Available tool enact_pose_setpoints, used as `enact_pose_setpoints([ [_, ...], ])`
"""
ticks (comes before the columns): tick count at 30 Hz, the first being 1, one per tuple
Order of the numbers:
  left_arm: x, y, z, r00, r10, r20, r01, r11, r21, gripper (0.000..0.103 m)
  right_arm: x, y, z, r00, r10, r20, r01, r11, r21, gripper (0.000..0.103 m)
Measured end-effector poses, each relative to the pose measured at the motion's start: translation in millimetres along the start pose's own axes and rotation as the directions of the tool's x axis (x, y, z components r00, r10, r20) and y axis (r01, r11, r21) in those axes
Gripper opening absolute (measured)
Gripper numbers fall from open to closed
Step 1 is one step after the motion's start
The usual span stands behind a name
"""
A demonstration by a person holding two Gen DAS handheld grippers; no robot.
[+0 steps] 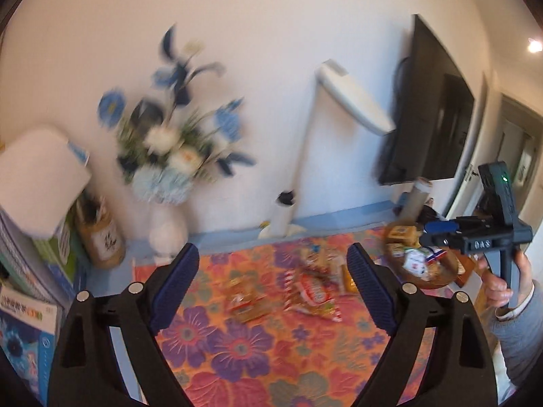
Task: Organize snacks
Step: 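Reach the left tool to the brown cake pack while the right tool reaches the red-white bag, then grasp the brown cake pack with the left tool while the right tool grasps the red-white bag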
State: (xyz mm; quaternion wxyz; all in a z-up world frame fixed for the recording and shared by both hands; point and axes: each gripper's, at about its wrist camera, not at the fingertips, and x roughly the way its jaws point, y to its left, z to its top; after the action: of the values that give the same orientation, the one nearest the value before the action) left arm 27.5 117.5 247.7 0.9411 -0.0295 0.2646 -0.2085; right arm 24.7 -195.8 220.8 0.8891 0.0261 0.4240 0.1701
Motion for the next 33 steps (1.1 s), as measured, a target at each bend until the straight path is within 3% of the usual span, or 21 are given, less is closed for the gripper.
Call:
enact_pose_setpoints([
  [4, 53.0, 31.1, -18.9, 0.994, 0.007, -0.106, -0.017, 0.996, -0.093, 0.088, 55.2, 21.5, 0.0, 0.997, 0.006, -0.081, -0.012, 0.998, -0.067, 0.070],
  [6, 84.4, 39.7, -29.6, 0.987, 0.043, -0.153, -0.064, 0.989, -0.135, 0.090, 85.1, 29.5, -4.3, 0.992, 0.006, -0.125, -0.020, 0.994, -0.106, 0.070],
  [8, 121.5, 45.7, -36.8, 0.974, 0.078, -0.213, -0.113, 0.981, -0.158, 0.093, 109.3, 34.3, -10.9, 0.986, 0.007, -0.167, -0.030, 0.990, -0.137, 0.070],
  [10, 154.7, 47.9, -43.4, 0.962, 0.063, -0.266, -0.112, 0.978, -0.174, 0.093, 130.0, 36.9, -18.9, 0.980, -0.009, -0.197, -0.026, 0.984, -0.176, 0.070],
  [18, 250.3, 42.4, -74.5, 0.914, 0.122, -0.388, -0.183, 0.975, -0.124, 0.093, 180.2, 46.0, -41.1, 0.979, -0.074, -0.192, 0.014, 0.954, -0.298, 0.076],
  [21, 265.3, 52.5, -82.4, 0.905, 0.069, -0.419, -0.158, 0.970, -0.182, 0.090, 194.1, 47.3, -41.8, 0.980, -0.096, -0.176, 0.036, 0.947, -0.318, 0.085],
  [24, 272.0, 59.2, -85.0, 0.900, 0.034, -0.434, -0.141, 0.966, -0.218, 0.077, 211.8, 55.4, -44.2, 0.976, -0.147, -0.158, 0.082, 0.931, -0.357, 0.088],
  [26, 275.0, 57.8, -85.9, 0.892, 0.044, -0.450, -0.149, 0.968, -0.200, 0.067, 224.0, 62.2, -46.8, 0.965, -0.226, -0.130, 0.158, 0.902, -0.401, 0.088],
  [28, 277.0, 54.3, -87.2, 0.886, 0.066, -0.459, -0.162, 0.972, -0.173, 0.061, 232.2, 65.1, -49.4, 0.950, -0.291, -0.110, 0.221, 0.880, -0.421, 0.082],
  [30, 277.2, 47.2, -87.6, 0.882, 0.105, -0.459, -0.182, 0.975, -0.128, 0.053, 231.4, 66.1, -50.8, 0.944, -0.315, -0.097, 0.247, 0.870, -0.427, 0.064],
  [33, 267.6, 39.0, -83.8, 0.882, 0.149, -0.447, -0.206, 0.975, -0.081, 0.047, 213.3, 65.2, -53.6, 0.956, -0.276, -0.103, 0.209, 0.882, -0.423, 0.054],
])
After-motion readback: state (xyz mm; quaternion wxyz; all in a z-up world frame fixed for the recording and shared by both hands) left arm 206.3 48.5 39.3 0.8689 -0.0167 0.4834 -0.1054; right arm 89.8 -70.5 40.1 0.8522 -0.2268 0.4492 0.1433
